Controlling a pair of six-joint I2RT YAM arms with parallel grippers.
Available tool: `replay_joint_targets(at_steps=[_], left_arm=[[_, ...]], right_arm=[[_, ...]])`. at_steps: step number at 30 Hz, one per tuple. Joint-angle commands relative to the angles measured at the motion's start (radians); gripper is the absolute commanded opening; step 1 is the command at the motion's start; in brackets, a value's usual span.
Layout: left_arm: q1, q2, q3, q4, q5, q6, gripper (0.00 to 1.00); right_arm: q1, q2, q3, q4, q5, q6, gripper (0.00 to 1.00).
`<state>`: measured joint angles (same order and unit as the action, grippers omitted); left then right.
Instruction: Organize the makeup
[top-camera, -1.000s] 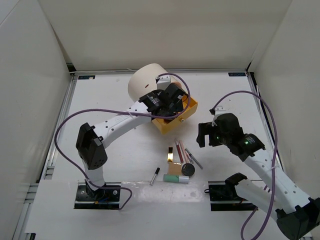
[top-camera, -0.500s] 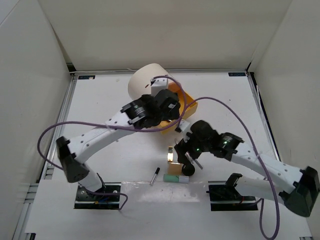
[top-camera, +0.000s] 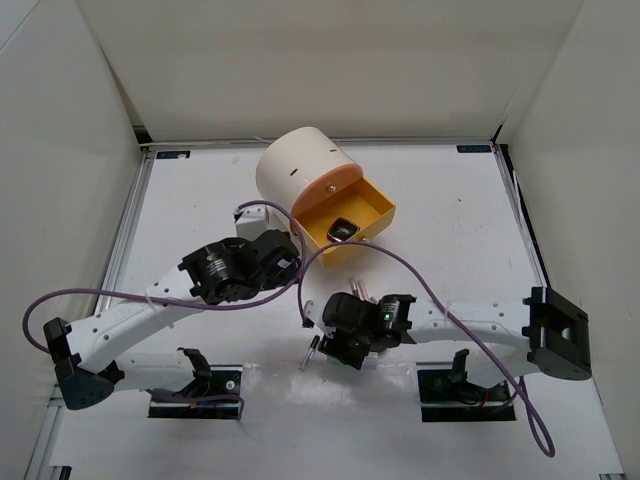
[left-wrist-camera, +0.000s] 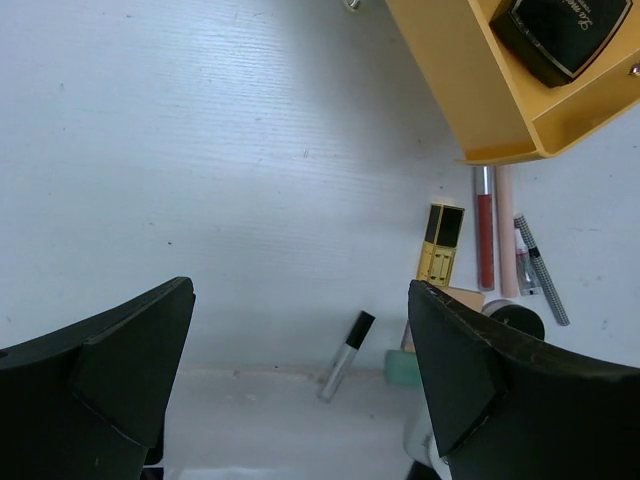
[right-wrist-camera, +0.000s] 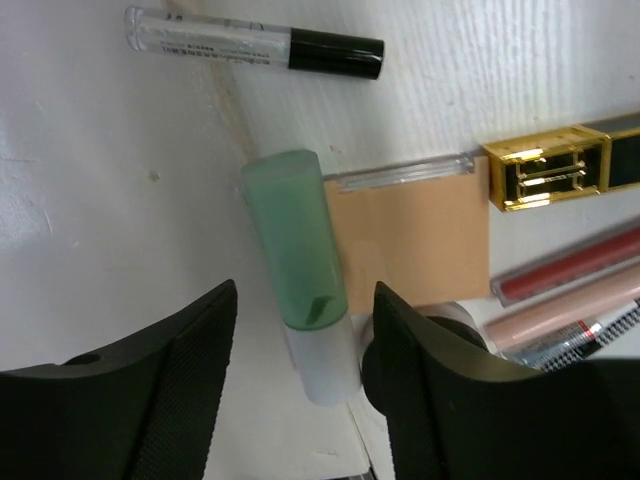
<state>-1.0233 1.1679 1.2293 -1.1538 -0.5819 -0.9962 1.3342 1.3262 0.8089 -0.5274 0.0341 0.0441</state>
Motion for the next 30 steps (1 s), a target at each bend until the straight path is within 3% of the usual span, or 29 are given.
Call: replay_joint_targets(at_steps=[1,12,17,20,25,30], left_arm=[[-0.006,-0.051,-0.004,-0.015,0.013,-0.061,0.98],[-0.004,-0.008,0.056,-0.098,-0.001,-0.059,0.98],[-0.006,-0.020,0.068,-0.110,-0.019,-0.062,0.98],[-0.004,-0.033,0.079,-0.107,-0.039,-0.053,0.98],[-0.004,-0.051,0.087,-0.098,-0.052,-0.048,0.98],[-0.003,-0.071,0.076,-0.064,-0.065,-0.036,0.98]], right_arm=[[0.026,0.036,0.006,0.079,-0.013,-0.020,0.59],[0.034,0.163,-0.066,0.190,0.002,0.089,0.52],[0.034,0.188,-0.042,0.172,0.098,0.114,0.19],[0.037,0.104,0.002,0.107,0.183,0.079,0.07],[0.016,-0.080,0.081,0.098,0.271,-0.032,0.06],[-0.064,-0.240,0.199,0.147,0.291,-0.254,0.06]])
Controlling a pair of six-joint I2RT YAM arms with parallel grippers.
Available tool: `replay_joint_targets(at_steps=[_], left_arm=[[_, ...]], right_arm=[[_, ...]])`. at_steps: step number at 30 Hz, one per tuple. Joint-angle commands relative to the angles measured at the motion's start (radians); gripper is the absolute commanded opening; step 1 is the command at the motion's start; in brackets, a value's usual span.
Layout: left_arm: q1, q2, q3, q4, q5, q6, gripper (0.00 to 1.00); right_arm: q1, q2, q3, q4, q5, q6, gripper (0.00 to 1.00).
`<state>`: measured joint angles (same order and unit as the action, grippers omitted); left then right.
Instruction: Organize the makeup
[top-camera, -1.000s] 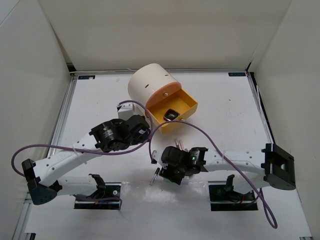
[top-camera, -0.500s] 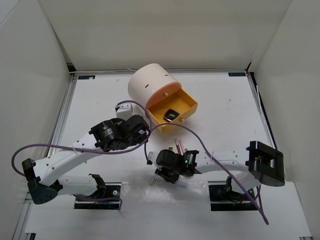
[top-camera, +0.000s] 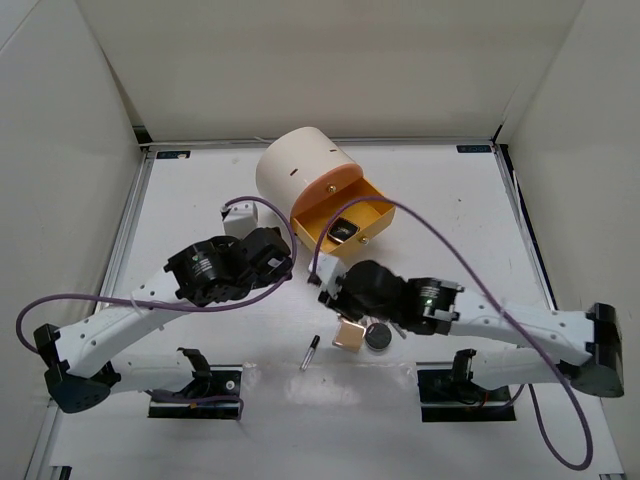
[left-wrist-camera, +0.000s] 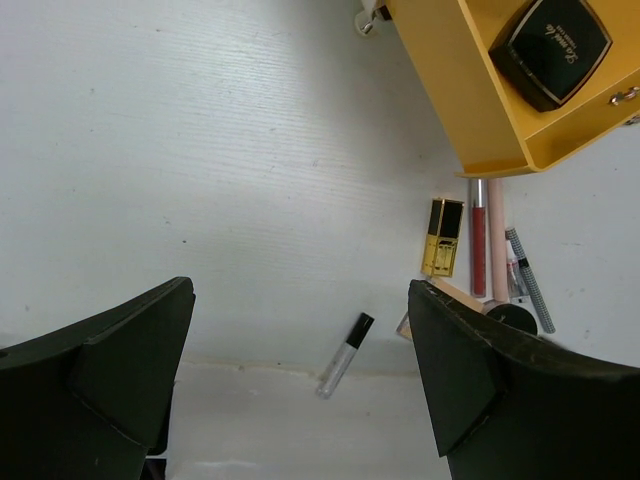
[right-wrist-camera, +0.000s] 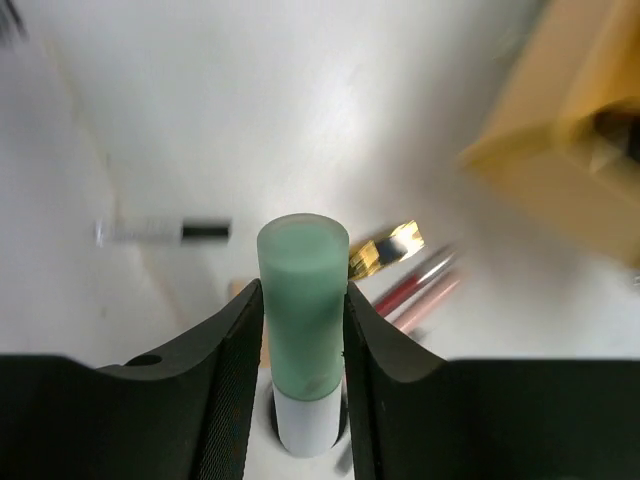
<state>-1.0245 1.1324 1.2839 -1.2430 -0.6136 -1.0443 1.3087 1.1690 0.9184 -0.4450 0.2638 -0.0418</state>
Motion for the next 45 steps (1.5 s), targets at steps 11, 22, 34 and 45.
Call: replay_joint_targets(at_steps=[11,22,34,45], left_arm=[[-0.003,-0.034,-0.014,0.059,-0.032,0.044,0.98],[0.059,-0.034,-0.063,0.129,0.047,0.090,0.98],[0.125,-0.016,-0.078,0.166,0.115,0.136,0.98],[0.121,0.076,-0.155,0.307,0.258,0.282,0.98]], right_arm=[[-0.451,0.046,0.295,0.126,-0.301,-0.546,0.08],[-0.640,0.346,0.535,-0.024,-0.589,-0.872,0.09],[-0.635,0.482,0.609,-0.120,-0.571,-0.888,0.44],[-0.634,0.264,0.456,0.144,-0.427,-0.568,0.99]])
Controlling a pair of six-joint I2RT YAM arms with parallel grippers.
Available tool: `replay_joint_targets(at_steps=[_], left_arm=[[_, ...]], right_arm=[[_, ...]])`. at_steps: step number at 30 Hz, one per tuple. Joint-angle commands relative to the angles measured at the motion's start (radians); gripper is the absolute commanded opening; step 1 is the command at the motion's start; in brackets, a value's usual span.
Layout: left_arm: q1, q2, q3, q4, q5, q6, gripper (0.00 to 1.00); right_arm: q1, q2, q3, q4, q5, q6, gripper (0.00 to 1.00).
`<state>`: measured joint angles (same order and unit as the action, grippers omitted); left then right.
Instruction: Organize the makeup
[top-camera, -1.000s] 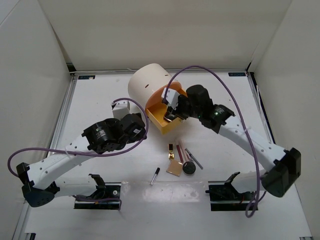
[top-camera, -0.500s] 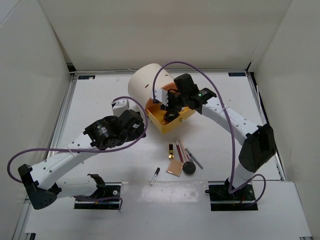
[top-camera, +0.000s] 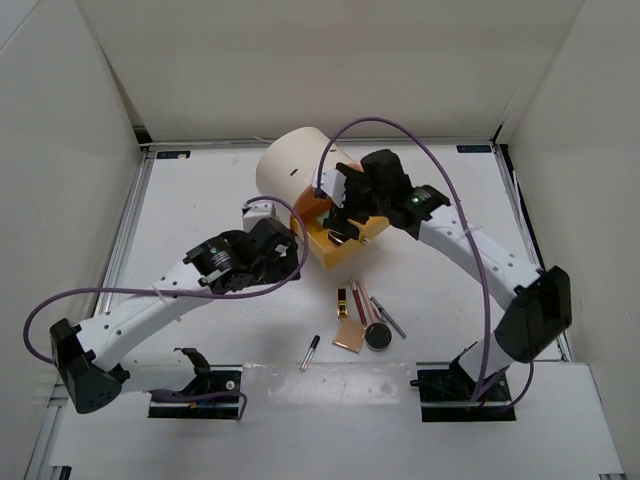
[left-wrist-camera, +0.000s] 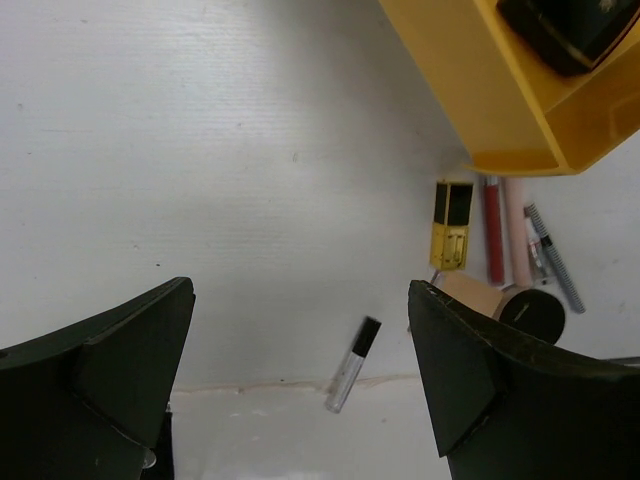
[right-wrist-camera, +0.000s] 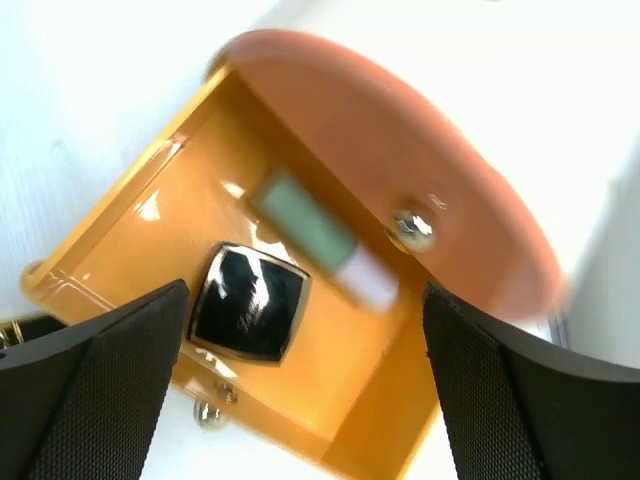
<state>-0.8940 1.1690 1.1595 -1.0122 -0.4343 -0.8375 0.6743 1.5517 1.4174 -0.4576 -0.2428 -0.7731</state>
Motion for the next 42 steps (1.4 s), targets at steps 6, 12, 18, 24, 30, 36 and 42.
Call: replay_joint_targets(at_steps=[6,12,18,24,30,36,42], left_arm=[[-0.129,0.175,-0.035,0.123,0.089,0.061,0.98],[-0.207,0.273,-0.064,0.329,0.091,-0.014,0.96],[-0.269,0.432,-0.002,0.331,0.055,-0.049,0.93],[-0.312,0.515,0.052,0.319,0.071,-0.043,0.92],[-0.318,0.500,0.032,0.325,0.089,-0.058,0.91],[-0.322,0.451,-0.018,0.325,0.103,-0.064,0.91],[-0.382,0.457,-0.060,0.435,0.178,0.069,0.93]], right_arm=[[-0.013,-0.349,-0.220,0.273,0.475,0.565,0.99],[-0.018,-0.545,-0.311,0.163,0.899,0.914,0.99],[-0.018,-0.659,-0.350,-0.088,1.043,1.138,0.98],[-0.015,-0.680,-0.391,-0.352,0.863,1.282,0.98],[0.002,-0.696,-0.521,-0.549,0.438,1.405,0.99],[0.135,-0.717,-0.670,-0.494,0.353,1.546,0.99],[0.240,-0.723,-0.614,-0.622,0.653,1.718,0.99]])
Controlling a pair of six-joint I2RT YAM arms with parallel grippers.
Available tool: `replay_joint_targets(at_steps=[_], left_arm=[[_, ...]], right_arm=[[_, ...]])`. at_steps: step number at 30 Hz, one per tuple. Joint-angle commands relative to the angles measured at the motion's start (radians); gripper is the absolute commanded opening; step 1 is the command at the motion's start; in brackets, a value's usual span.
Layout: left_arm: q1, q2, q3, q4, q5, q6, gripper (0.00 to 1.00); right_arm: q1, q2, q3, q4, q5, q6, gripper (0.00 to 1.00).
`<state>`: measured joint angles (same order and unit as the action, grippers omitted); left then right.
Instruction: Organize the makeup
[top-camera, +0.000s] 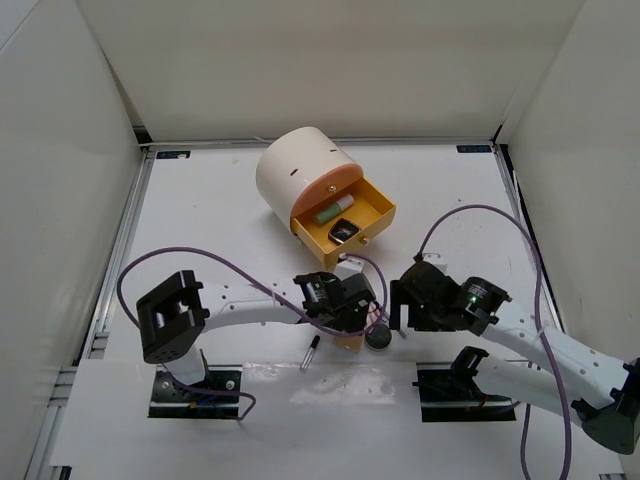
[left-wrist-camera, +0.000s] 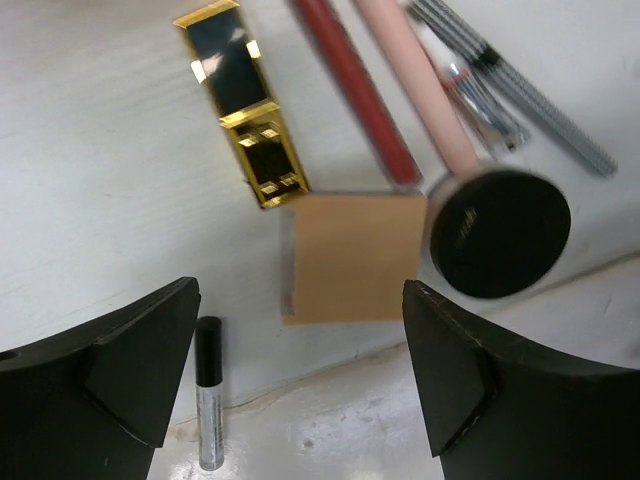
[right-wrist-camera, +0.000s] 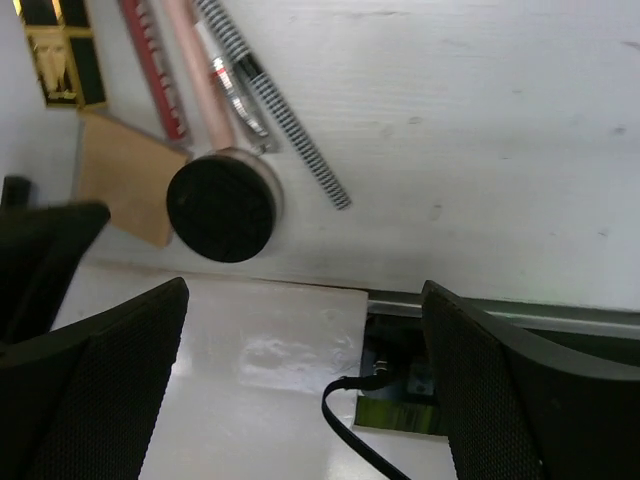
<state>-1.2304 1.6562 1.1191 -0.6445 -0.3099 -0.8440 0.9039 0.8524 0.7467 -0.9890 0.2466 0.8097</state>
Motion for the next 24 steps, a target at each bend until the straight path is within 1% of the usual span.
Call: replay_joint_targets(at_steps=[1,3,7,12,16,19,22,23,24], left_arm=[[-0.058,-0.006,-0.021,0.068,0.052,0.113,0.93],[-0.086,0.013,-0.015,0.065,0.040,0.138,0.93],[-0.093,0.043,-0.035,0.098,0.046,0.169,0.96],[-0.092,0.074,-0.058,0.144,0.084,0.169,0.96],[-0.092,0.108,-0.053,0.154,0.040,0.168,0.96],[-0.092,0.128,-0.051,0.184,0.043,0.169,0.94],[-0.092,0.160,-0.045,0.178,0.045,0.164,0.83],[-0.092,0.163,-0.039,0.166,0.045,0.167,0.73],[-0.095,0.166,-0.036,0.151,0.043,0.164,0.67]], right_arm=[[0.010,-0.033,0.081,-0.115,0.183,0.144,0.99],[0.007,-0.058,0.092,-0.122,0.189,0.141,0.99],[0.004,-0.081,0.082,-0.083,0.183,0.144,0.99],[0.012,-0.052,0.083,-0.088,0.180,0.144,0.99],[0.010,-0.049,0.089,-0.067,0.175,0.129,0.99],[0.007,-0.055,0.091,-0.066,0.183,0.129,0.99],[0.004,-0.049,0.097,-0.073,0.195,0.129,0.99],[0.003,-0.049,0.097,-0.085,0.201,0.129,0.99],[0.007,-0.049,0.103,-0.085,0.204,0.126,0.99]])
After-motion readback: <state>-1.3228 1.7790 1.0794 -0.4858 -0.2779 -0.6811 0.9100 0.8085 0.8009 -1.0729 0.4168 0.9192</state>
